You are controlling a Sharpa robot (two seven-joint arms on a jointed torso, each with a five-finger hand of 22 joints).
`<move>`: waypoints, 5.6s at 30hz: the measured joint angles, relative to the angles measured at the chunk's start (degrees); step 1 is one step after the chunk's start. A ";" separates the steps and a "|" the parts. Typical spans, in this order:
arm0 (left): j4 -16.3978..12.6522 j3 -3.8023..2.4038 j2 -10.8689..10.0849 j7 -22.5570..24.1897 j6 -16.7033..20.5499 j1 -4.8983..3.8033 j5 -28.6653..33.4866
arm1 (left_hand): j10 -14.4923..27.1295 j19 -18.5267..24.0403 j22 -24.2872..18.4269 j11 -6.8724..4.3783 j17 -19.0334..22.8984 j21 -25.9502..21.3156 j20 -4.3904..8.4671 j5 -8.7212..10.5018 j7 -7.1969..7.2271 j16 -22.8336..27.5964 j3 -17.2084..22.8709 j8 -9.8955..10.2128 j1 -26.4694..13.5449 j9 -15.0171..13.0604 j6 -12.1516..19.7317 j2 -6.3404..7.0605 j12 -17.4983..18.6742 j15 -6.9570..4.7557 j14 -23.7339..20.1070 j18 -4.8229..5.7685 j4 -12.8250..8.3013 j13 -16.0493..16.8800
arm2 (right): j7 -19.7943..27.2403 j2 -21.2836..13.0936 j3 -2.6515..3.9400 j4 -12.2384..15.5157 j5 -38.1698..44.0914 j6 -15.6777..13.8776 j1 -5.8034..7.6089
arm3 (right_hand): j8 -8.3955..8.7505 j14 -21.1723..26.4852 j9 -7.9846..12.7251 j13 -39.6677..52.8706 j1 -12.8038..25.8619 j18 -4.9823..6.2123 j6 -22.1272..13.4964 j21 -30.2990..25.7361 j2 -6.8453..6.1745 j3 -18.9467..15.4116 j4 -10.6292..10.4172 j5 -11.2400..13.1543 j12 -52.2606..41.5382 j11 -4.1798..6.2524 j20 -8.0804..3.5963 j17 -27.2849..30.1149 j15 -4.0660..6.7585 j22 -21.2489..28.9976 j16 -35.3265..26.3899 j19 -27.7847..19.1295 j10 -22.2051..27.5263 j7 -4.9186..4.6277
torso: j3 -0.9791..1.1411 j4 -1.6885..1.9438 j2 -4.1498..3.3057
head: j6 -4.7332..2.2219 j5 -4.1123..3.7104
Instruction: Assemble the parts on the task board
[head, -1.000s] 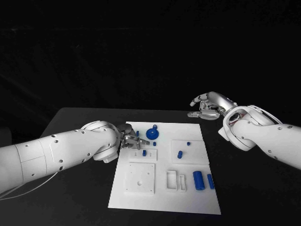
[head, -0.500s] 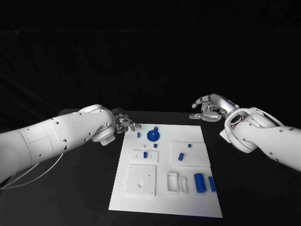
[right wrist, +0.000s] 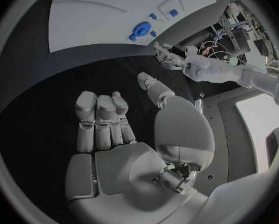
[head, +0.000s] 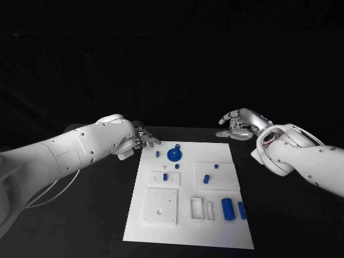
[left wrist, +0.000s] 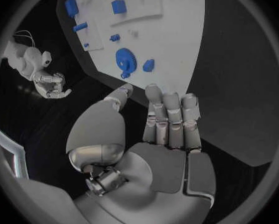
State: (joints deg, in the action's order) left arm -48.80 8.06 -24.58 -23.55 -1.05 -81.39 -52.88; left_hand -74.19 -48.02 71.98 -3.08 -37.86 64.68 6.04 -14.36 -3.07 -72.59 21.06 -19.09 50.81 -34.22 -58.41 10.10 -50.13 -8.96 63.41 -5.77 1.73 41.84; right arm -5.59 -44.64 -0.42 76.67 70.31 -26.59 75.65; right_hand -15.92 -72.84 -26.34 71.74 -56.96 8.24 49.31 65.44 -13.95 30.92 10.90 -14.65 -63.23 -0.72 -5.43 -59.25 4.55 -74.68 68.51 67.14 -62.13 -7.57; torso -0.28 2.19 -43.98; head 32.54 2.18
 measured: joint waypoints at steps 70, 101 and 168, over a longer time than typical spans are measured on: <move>4.51 -0.03 2.08 2.26 -6.78 1.31 1.14 | 0.14 0.52 0.69 0.18 1.52 -0.34 -0.30 3.16 -0.13 -0.85 0.43 -0.41 6.96 1.33 -1.13 -11.47 0.27 0.80 -1.18 1.78 -11.54 -0.94 | 0.15 0.58 0.00 -0.33 -0.05 0.01 0.00 | 0.00 -0.11 -0.01 -0.14 0.00 0.01 0.00 0.00 0.00 -0.15 -0.15 -0.45 0.01 0.00 0.00 -0.03 0.11 -0.07 -0.23 0.21 0.00 0.00 | -0.05 -0.38 -0.67 | 0.48 -0.16; -23.12 0.44 -14.68 1.83 6.47 1.40 5.34 | -3.73 -4.26 1.26 -0.41 2.39 1.43 1.09 0.21 1.45 -3.29 11.14 -0.63 4.80 3.19 -6.20 -7.81 0.00 0.17 2.35 1.77 -11.69 -1.01 | 0.34 -0.27 0.00 -0.30 -0.60 0.02 0.00 | 0.00 -0.11 0.04 -0.32 0.00 0.00 0.00 0.00 0.00 -0.31 -0.31 -1.34 0.01 0.00 0.02 -0.01 0.11 -0.12 -0.23 0.18 0.00 0.00 | 0.09 0.62 -0.04 | 0.83 -0.15; -29.70 5.51 -15.19 0.62 14.20 4.26 -4.26 | -4.64 -6.78 2.17 -1.75 1.07 3.87 2.04 -8.09 1.79 -6.88 11.34 -2.73 3.39 3.07 -8.14 -5.94 -5.18 -0.40 4.01 1.00 -12.61 2.01 | 0.58 -0.64 -0.01 -0.27 -1.03 0.30 -0.10 | 0.00 -0.10 0.09 -0.61 0.00 0.01 0.00 -0.22 0.00 -0.63 -0.63 -3.11 -0.21 0.00 0.10 -0.09 0.10 -0.25 -0.23 0.30 0.01 0.00 | 0.18 0.90 0.13 | 2.47 -0.10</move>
State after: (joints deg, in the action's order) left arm -78.50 13.57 -39.77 -22.93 13.15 -77.13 -57.14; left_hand -78.84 -54.79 74.15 -4.83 -36.78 68.55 8.08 -22.46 -1.28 -79.46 32.40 -21.82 54.21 -31.15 -66.55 4.16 -55.31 -9.36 67.42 -4.77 -10.88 43.85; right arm -5.01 -45.27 -0.43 76.41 69.28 -26.29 75.55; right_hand -15.92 -72.94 -26.25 71.13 -56.96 8.25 49.31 65.22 -13.95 30.29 10.27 -17.76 -63.44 -0.72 -5.32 -59.34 4.65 -74.93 68.28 67.44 -62.12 -7.57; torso -0.10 3.09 -43.86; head 35.01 2.08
